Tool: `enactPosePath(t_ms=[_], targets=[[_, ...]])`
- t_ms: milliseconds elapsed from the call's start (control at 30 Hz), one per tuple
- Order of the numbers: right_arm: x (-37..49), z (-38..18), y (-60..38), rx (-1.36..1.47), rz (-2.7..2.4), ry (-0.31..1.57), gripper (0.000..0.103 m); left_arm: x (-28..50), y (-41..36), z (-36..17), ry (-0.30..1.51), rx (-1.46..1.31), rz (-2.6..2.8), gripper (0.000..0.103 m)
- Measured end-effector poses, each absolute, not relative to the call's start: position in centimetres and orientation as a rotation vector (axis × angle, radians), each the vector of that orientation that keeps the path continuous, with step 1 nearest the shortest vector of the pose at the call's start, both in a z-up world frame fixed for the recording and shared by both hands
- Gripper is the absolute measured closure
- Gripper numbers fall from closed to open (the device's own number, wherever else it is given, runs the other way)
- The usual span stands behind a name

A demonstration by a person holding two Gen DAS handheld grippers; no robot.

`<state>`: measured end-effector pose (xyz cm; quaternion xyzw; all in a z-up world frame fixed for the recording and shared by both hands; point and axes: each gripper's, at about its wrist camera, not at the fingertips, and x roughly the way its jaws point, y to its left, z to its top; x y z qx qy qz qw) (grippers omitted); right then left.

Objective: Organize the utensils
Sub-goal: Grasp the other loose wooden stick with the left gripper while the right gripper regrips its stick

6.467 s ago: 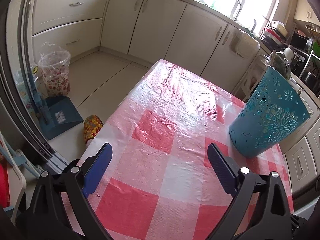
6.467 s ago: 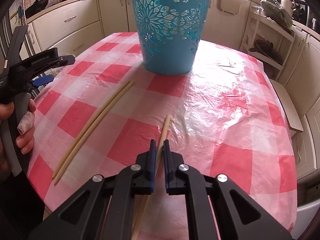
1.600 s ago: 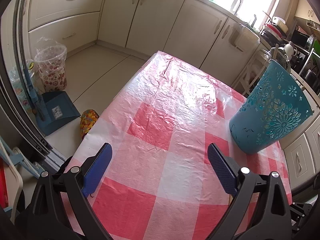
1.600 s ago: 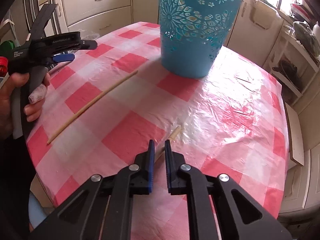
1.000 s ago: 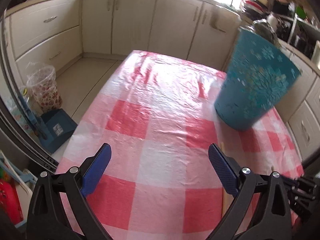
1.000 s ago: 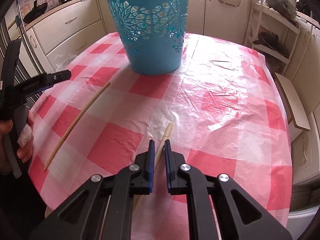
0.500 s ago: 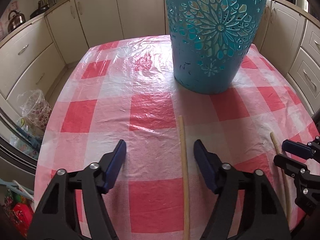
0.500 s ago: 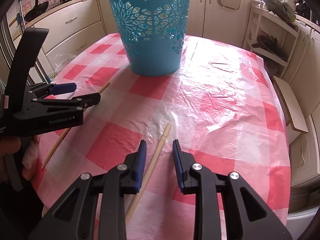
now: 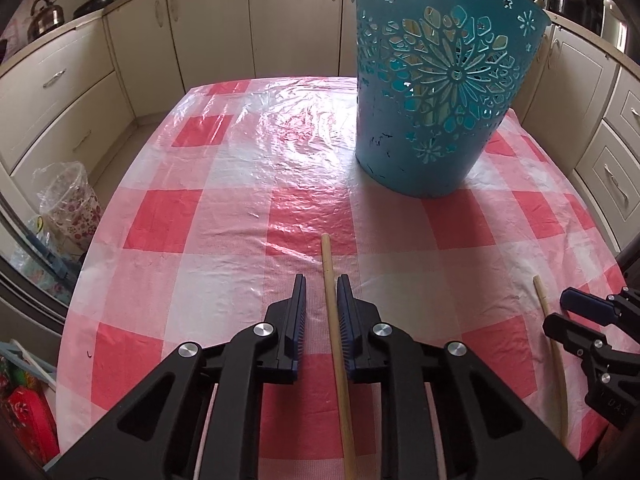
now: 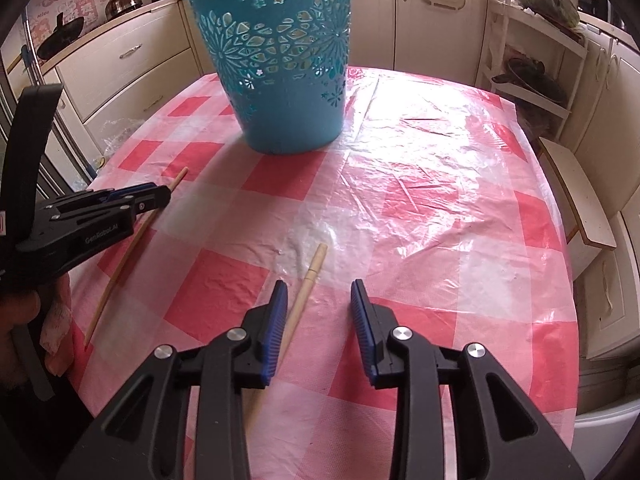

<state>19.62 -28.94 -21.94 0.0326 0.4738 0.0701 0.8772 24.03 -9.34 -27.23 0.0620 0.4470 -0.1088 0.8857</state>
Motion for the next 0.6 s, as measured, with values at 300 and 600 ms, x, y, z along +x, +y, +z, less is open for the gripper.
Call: enactPosePath(t_ms=[300, 600], targets=[[19.6, -22.0, -27.5, -0.011, 0.17, 0.969, 0.095, 24.4, -6.8, -27.4, 0.943, -0.019, -0.289, 0.098], [19.7, -22.1, -27.6, 0.006, 0.181, 0.972, 0.095, 24.3, -7.9, -27.3, 0.939, 0.046, -0.26, 0.096]])
